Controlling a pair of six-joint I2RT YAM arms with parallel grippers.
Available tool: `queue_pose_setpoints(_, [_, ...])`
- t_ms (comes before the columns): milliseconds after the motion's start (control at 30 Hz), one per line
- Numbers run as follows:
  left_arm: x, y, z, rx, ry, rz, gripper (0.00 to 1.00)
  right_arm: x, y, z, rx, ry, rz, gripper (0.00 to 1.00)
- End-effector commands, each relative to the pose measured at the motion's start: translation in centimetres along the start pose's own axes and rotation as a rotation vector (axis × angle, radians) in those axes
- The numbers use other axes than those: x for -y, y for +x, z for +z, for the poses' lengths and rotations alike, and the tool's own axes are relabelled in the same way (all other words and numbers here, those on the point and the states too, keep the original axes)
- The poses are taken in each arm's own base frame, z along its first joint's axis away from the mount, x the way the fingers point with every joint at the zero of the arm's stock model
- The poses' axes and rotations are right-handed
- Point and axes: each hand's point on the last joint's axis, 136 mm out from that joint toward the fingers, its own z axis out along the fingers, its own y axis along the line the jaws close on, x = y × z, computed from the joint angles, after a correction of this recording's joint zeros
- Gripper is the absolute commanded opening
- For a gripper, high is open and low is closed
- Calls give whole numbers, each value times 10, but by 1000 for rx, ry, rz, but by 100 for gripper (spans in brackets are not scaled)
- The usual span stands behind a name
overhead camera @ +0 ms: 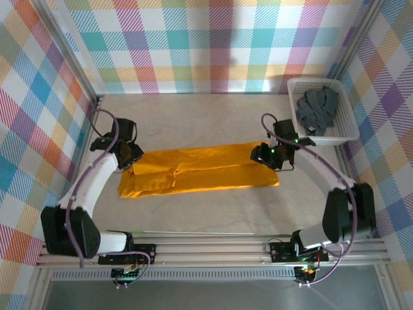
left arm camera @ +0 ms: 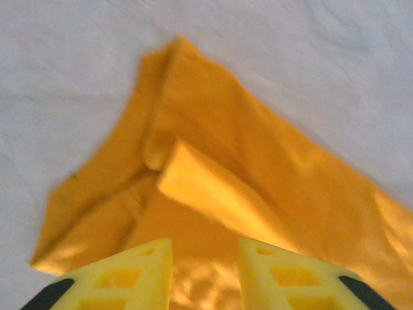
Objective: Fold and stack the t-shirts
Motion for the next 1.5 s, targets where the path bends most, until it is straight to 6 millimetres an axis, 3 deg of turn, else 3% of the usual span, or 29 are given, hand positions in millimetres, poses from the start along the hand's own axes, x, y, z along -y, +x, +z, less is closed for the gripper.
queue_pose_setpoints(0, [-5,59,30,-193,-12,-140,25,22,-33,14,10,156,-75,41])
queue_pose_setpoints(67, [-2,67,40,-221,-21,-175,20,26,-49,29,-14,196,-81,39])
queue_pose_setpoints(200, [5,64,52,-246,-61,-205,17,43,-57,63,-96,276,-49,33])
queue_pose_setpoints(333, [5,72,85,-304,-143,-200,17,62,-47,83,-161,337,-14,33])
queue_pose_setpoints(433, [6,71,113,-347,-204,-189,14,72,-29,83,-216,372,28,33])
queue_pose_setpoints(500, [17,59,129,-345,-203,-187,14,78,-11,78,-251,386,73,33])
queue_pose_setpoints(700, [97,8,174,-385,-142,-50,11,82,51,67,-326,347,250,34])
queue_pose_setpoints(767, [138,-5,187,-397,-57,-5,11,78,75,61,-338,339,305,34])
queue_pose_setpoints(867, [202,-10,204,-424,106,17,11,68,106,58,-344,335,331,34])
queue_pose_setpoints(1033, [305,4,221,-423,402,15,12,48,157,62,-361,320,396,34])
queue_pose_setpoints(1167, [370,20,223,-399,630,-25,14,10,181,79,-386,260,407,34])
queue_pose_setpoints(1300, [406,25,222,-381,763,-73,16,-29,184,100,-435,203,398,34])
queue_pose_setpoints(1400, [420,20,215,-372,818,-100,22,-54,186,108,-459,162,403,34])
queue_pose_setpoints(1467, [419,9,200,-339,803,-80,28,-65,184,104,-445,162,395,34])
